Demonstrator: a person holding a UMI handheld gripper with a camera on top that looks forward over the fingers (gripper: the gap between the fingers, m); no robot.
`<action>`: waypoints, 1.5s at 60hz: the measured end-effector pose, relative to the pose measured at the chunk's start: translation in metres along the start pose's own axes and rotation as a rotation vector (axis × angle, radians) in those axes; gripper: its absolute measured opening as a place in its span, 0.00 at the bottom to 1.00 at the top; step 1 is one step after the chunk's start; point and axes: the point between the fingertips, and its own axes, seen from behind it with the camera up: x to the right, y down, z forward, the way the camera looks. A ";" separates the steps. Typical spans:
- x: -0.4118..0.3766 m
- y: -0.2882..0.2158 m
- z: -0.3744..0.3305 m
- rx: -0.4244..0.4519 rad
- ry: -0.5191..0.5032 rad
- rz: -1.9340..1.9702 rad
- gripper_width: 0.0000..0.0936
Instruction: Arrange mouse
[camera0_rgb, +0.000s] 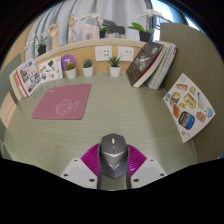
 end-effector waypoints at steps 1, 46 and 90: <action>0.000 0.000 0.000 -0.005 0.002 0.002 0.34; -0.132 -0.349 -0.084 0.405 0.099 0.078 0.31; -0.211 -0.164 0.140 -0.018 0.042 -0.008 0.49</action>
